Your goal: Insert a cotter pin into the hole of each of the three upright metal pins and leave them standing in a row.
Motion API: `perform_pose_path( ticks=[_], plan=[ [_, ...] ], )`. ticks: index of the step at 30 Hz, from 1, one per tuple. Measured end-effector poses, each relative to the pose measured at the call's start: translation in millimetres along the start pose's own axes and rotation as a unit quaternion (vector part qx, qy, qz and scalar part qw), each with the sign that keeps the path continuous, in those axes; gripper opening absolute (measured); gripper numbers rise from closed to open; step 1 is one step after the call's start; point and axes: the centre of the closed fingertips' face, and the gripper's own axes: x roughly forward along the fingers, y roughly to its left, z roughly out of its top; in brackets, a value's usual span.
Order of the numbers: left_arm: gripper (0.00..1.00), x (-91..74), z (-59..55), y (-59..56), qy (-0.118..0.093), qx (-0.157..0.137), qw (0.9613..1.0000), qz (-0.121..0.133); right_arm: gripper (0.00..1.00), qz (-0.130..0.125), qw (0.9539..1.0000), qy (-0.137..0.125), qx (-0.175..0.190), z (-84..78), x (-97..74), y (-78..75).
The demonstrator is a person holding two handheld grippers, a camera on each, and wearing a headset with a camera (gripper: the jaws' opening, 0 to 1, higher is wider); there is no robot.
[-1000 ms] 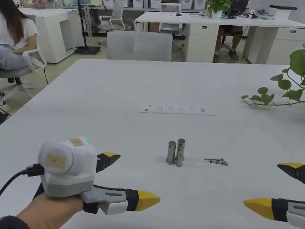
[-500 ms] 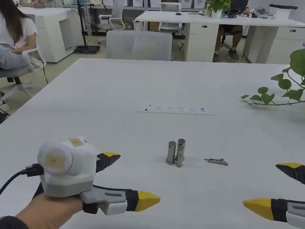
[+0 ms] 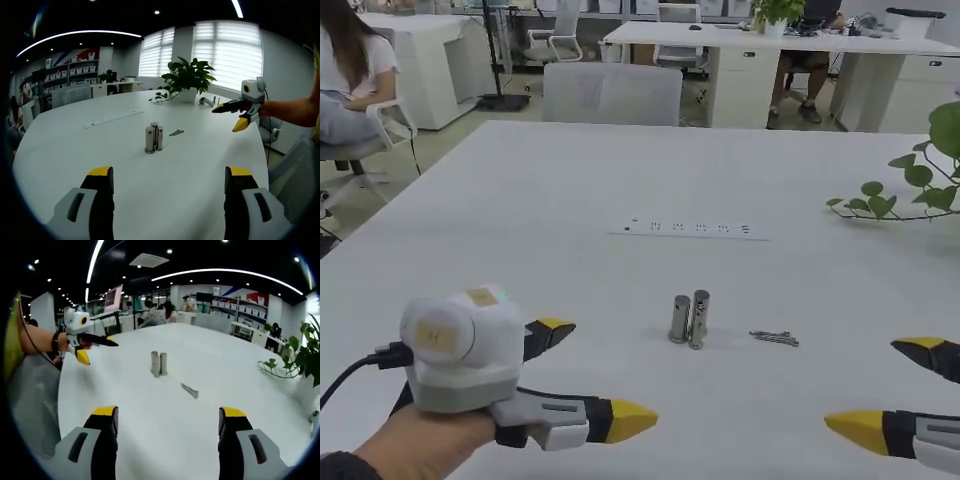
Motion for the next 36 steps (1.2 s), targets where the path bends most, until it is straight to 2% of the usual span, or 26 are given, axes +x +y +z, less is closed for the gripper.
perform_pose_path(
  ticks=[12, 16, 24, 31, 36],
  plan=[
    [0.91, -14.2, 7.5, -12.2, -0.003, 0.012, 0.9999, -0.008, 0.82, -0.012, 0.9999, -0.005, -0.001, 6.7, -18.3, 11.8],
    [0.91, -19.7, 8.3, -15.6, -0.001, 0.017, 0.9998, -0.012, 0.81, -0.016, 0.9998, -0.011, -0.001, 11.7, -17.6, 15.8],
    [0.91, -31.8, 10.4, -14.4, -0.001, 0.021, 0.9997, -0.012, 0.73, -0.010, 0.9999, -0.011, -0.002, 23.4, -3.1, 25.3],
    [0.90, -43.8, 10.2, -8.4, -0.002, 0.026, 0.9996, -0.009, 0.66, -0.004, 0.9998, -0.015, -0.012, 37.5, 13.9, 32.8],
    [0.90, -50.0, 11.2, -5.2, -0.010, 0.022, 0.9997, -0.008, 0.60, 0.002, 0.9996, -0.015, -0.022, 47.7, 27.6, 37.2]
  ],
)
